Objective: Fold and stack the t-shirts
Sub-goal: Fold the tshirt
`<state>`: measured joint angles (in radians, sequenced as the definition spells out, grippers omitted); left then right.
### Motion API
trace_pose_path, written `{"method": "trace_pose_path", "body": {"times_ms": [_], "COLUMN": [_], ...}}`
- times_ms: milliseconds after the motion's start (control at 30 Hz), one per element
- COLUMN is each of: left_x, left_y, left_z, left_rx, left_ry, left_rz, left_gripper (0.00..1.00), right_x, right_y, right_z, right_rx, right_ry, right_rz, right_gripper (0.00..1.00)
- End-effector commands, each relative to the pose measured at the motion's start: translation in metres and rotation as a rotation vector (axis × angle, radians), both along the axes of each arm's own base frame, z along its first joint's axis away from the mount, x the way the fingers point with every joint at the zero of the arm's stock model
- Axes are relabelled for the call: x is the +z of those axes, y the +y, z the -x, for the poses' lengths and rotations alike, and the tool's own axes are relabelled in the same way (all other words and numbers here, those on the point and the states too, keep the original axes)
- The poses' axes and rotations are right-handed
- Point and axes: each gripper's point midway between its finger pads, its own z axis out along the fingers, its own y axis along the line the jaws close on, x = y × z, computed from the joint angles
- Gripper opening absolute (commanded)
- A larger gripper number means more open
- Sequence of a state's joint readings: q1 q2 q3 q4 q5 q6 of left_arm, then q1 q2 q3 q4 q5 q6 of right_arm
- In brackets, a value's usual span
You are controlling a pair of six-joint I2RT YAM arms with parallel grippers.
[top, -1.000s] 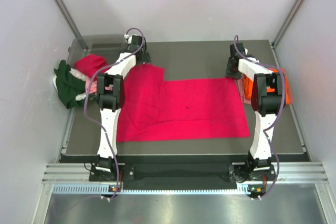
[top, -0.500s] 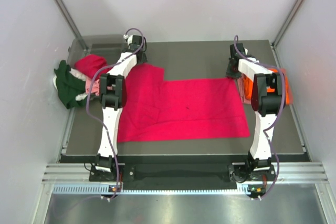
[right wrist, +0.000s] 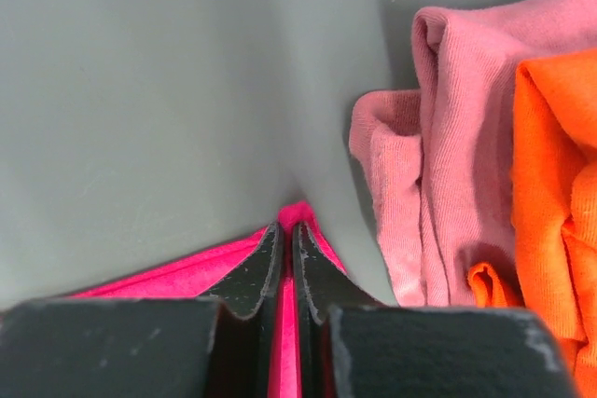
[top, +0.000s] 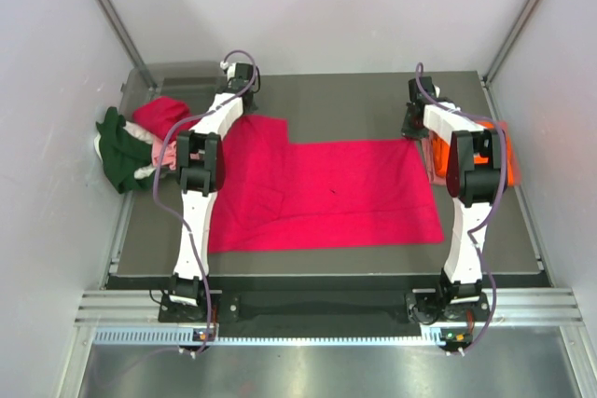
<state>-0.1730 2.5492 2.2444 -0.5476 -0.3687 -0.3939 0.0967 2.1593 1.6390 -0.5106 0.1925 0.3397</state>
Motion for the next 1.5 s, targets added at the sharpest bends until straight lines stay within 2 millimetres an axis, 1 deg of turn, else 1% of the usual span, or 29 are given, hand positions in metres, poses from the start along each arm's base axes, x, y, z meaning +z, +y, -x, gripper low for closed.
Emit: {"method": "trace_pose_path", "body": {"times_ms": [0, 33, 67, 133, 167, 300, 333, 400, 433, 467, 533, 567, 633, 700, 733, 767, 833, 867, 933, 967, 1100, 1133, 1200, 1233, 1267, 1333, 1367, 1433, 1467], "left_x": [0.034, 0.034, 0.05, 0.057, 0.071, 0.095, 0.095, 0.113, 0.11, 0.126, 0.126, 0.139, 0.139, 0.156, 0.151, 0.162, 0.159, 0.168, 0.167, 0.176, 0.185, 0.18, 0.188, 0.181, 0.189, 0.183, 0.191, 0.183, 0.188], "left_y": [0.012, 0.011, 0.01, 0.01, 0.006, 0.001, -0.002, -0.005, -0.007, -0.006, -0.01, -0.008, -0.013, -0.01, -0.011, -0.01, -0.006, -0.004, 0.001, 0.003, 0.003, 0.001, 0.002, -0.001, 0.0, -0.004, -0.002, -0.003, -0.002], "left_z": [0.011, 0.014, 0.014, 0.018, 0.019, 0.031, 0.037, 0.043, 0.05, 0.054, 0.065, 0.07, 0.081, 0.091, 0.099, 0.104, 0.117, 0.123, 0.134, 0.139, 0.16, 0.168, 0.179, 0.186, 0.193, 0.205, 0.212, 0.225, 0.232], "left_rx": [0.011, 0.007, 0.003, 0.003, -0.009, -0.014, -0.02, -0.025, -0.032, -0.021, -0.028, -0.022, -0.033, -0.017, -0.017, -0.009, 0.006, 0.013, 0.028, 0.035, 0.027, 0.02, 0.027, 0.019, 0.023, 0.01, 0.022, 0.012, 0.024], "left_ry": [-0.009, -0.008, -0.038, -0.048, -0.07, -0.091, -0.083, -0.111, -0.097, -0.123, -0.114, -0.133, -0.123, -0.145, -0.132, -0.15, -0.134, -0.149, -0.142, -0.159, -0.17, -0.158, -0.179, -0.168, -0.188, -0.191, -0.215, -0.209, -0.229], "left_rz": [-0.039, -0.044, -0.047, -0.068, -0.078, -0.114, -0.127, -0.136, -0.155, -0.169, -0.191, -0.199, -0.212, -0.232, -0.245, -0.249, -0.277, -0.28, -0.299, -0.296, -0.3, -0.307, -0.308, -0.315, -0.311, -0.318, -0.32, -0.332, -0.32], "left_gripper": [0.0, 0.0, 0.0, 0.0, 0.0, 0.0, 0.0, 0.0, 0.0, 0.0, 0.0, 0.0, 0.0, 0.0, 0.0, 0.0, 0.0, 0.0, 0.0, 0.0, 0.0, 0.0, 0.0, 0.0, 0.0, 0.0, 0.0, 0.0, 0.0], "right_x": [0.032, 0.038, 0.041, 0.045, 0.05, 0.059, 0.066, 0.067, 0.075, 0.071, 0.082, 0.079, 0.085, 0.081, 0.085, 0.081, 0.086, 0.082, 0.088, 0.085, 0.089, 0.095, 0.094, 0.101, 0.097, 0.102, 0.098, 0.098, 0.094], "right_y": [0.01, 0.011, 0.011, 0.014, 0.015, 0.017, 0.018, 0.019, 0.02, 0.021, 0.021, 0.021, 0.021, 0.022, 0.021, 0.021, 0.021, 0.02, 0.019, 0.017, 0.011, 0.009, 0.005, 0.003, 0.002, 0.001, -0.001, -0.002, -0.003], "right_z": [-0.003, -0.003, -0.003, -0.001, 0.0, 0.007, 0.008, 0.014, 0.016, 0.022, 0.025, 0.03, 0.034, 0.04, 0.043, 0.048, 0.053, 0.058, 0.063, 0.068, 0.083, 0.086, 0.094, 0.096, 0.102, 0.106, 0.111, 0.116, 0.12], "right_rx": [0.033, 0.034, 0.036, 0.044, 0.047, 0.055, 0.055, 0.059, 0.057, 0.061, 0.057, 0.058, 0.058, 0.06, 0.059, 0.059, 0.058, 0.058, 0.057, 0.053, 0.036, 0.031, 0.015, 0.007, 0.004, -0.003, -0.007, -0.013, -0.015], "right_ry": [-0.044, -0.055, -0.059, -0.064, -0.07, -0.079, -0.095, -0.097, -0.119, -0.11, -0.14, -0.132, -0.146, -0.135, -0.142, -0.13, -0.141, -0.132, -0.144, -0.137, -0.143, -0.157, -0.155, -0.176, -0.168, -0.184, -0.177, -0.18, -0.17], "right_rz": [-0.012, -0.015, -0.018, -0.031, -0.039, -0.053, -0.06, -0.071, -0.078, -0.086, -0.094, -0.093, -0.099, -0.106, -0.108, -0.108, -0.11, -0.109, -0.107, -0.102, -0.08, -0.077, -0.064, -0.064, -0.06, -0.059, -0.053, -0.053, -0.049], "right_gripper": [0.0, 0.0, 0.0, 0.0, 0.0, 0.0, 0.0, 0.0, 0.0, 0.0, 0.0, 0.0, 0.0, 0.0, 0.0, 0.0, 0.0, 0.0, 0.0, 0.0, 0.0, 0.0, 0.0, 0.0, 0.0, 0.0, 0.0, 0.0, 0.0]}}
